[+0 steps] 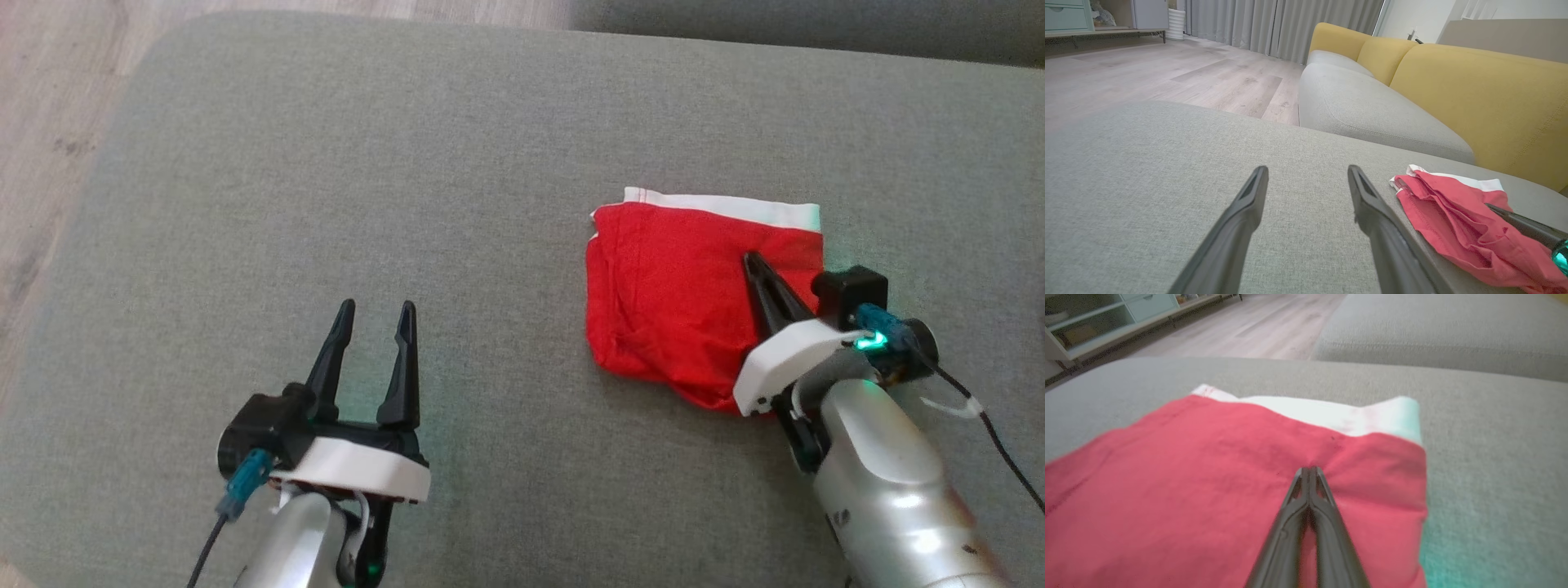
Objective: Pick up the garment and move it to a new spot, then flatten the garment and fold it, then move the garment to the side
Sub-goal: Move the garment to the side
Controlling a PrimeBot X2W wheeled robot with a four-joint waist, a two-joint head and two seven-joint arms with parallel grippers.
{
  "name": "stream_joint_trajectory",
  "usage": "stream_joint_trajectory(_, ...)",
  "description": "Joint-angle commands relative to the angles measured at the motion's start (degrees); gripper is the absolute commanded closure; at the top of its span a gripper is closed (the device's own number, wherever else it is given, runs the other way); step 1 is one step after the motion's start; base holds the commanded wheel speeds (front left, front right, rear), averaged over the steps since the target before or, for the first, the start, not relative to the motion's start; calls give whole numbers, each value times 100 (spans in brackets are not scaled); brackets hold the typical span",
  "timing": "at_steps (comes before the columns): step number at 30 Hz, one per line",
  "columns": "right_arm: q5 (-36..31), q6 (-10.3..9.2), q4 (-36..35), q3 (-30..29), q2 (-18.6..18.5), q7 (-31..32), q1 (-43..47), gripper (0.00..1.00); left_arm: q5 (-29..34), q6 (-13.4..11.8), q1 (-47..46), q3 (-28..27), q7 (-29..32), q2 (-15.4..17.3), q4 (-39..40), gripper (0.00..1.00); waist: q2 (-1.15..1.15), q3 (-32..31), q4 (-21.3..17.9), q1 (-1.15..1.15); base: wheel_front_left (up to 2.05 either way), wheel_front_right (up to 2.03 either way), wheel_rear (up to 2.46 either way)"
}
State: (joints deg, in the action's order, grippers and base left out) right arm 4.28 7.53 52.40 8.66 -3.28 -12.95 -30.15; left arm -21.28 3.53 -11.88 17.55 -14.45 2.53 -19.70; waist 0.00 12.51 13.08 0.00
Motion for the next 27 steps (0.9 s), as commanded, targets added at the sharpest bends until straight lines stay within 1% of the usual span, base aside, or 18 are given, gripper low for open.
stream_joint_trajectory(1, 162, -4, -148, 268, 40, -130, -219, 100, -21, -17, -225, -143, -55, 34, 134, 0, 0, -48, 16, 0, 0, 0, 0)
stream_joint_trajectory(6, 667, -4, -495, 939, 40, -199, -285, 100, -2, -37, -174, -154, -55, 34, 104, 0, 0, -154, 22, 0, 0, 0, 0)
stream_joint_trajectory(8, 829, -4, -562, 1314, 40, -201, -236, 100, 3, -32, -174, -144, -55, 34, 93, 0, 0, -173, 27, 0, 0, 0, 0)
stream_joint_trajectory(11, 990, -4, -413, 1934, 40, -191, -133, 100, 2, -28, -187, -134, -55, 34, 81, 0, 0, -205, 39, 0, 0, 0, 0)
stream_joint_trajectory(14, 1150, -4, -180, 2584, 40, -53, -48, 100, 6, -28, -189, -129, -55, 34, 58, 0, 0, -249, 46, 0, 0, 0, 0)
stream_joint_trajectory(16, 1234, -4, -33, 2829, 40, -37, -41, 100, 16, -30, -182, -142, -55, 34, 41, 0, 0, -274, 31, 0, 0, 0, 0)
stream_joint_trajectory(20, 1468, -4, 50, 3009, 40, -81, -61, 100, 45, -34, -154, -197, -55, 34, 25, 0, 0, -328, -29, 0, 0, 0, 0)
stream_joint_trajectory(22, 1562, -4, 43, 3006, 40, -136, -121, 100, 72, -38, -126, -254, -55, 34, 25, 0, 0, -367, -95, 0, 0, 0, 0)
stream_joint_trajectory(25, 1567, -4, -44, 2810, 40, -192, -215, 100, 112, -24, -90, -325, -55, 34, 35, 0, 0, -445, -231, 0, 0, 0, 0)
stream_joint_trajectory(27, 1484, -4, -323, 2462, 38, -200, -234, 100, 125, -22, -72, -364, -55, 34, 49, 0, 0, -501, -330, 0, 0, 0, 0)
